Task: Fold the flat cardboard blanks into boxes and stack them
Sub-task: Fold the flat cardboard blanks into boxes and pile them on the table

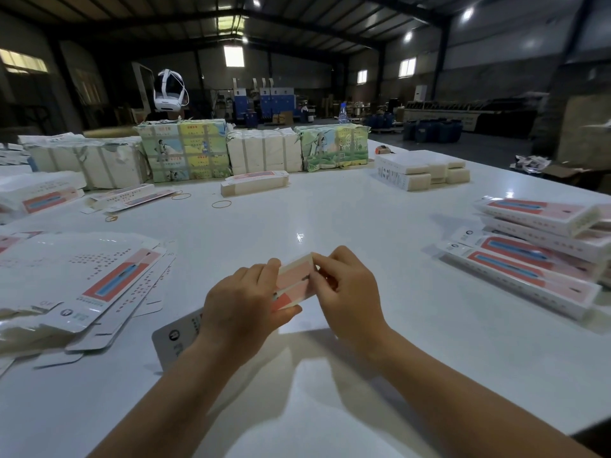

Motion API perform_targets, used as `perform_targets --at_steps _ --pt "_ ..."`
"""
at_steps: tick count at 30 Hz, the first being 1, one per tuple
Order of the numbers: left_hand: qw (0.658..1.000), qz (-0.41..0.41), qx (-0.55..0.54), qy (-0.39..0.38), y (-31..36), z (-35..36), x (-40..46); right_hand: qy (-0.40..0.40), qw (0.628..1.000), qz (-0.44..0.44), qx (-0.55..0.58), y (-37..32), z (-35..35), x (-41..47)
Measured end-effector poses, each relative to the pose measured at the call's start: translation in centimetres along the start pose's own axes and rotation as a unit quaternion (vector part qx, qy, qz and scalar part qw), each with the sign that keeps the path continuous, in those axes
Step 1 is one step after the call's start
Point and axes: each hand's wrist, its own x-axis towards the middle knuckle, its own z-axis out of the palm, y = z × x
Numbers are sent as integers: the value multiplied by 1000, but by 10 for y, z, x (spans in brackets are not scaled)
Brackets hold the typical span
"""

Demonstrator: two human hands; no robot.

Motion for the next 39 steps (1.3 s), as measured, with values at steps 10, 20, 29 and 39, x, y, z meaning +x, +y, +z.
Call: perform_targets --at_steps 10,20,29,39 --pt "996 12 -69 -62 -18 8 -7 -246 950 -123 -145 7 1 -2" --pt "994 41 -83 56 -30 37 -2 -118 952 -67 -275 50 -55 47" --pt "986 -12 -164 -19 -9 44 -8 20 894 214 -394 174 -187 31" --pt "962 -86 -241 -98 4 37 -14 0 819 244 -519 147 -182 30"
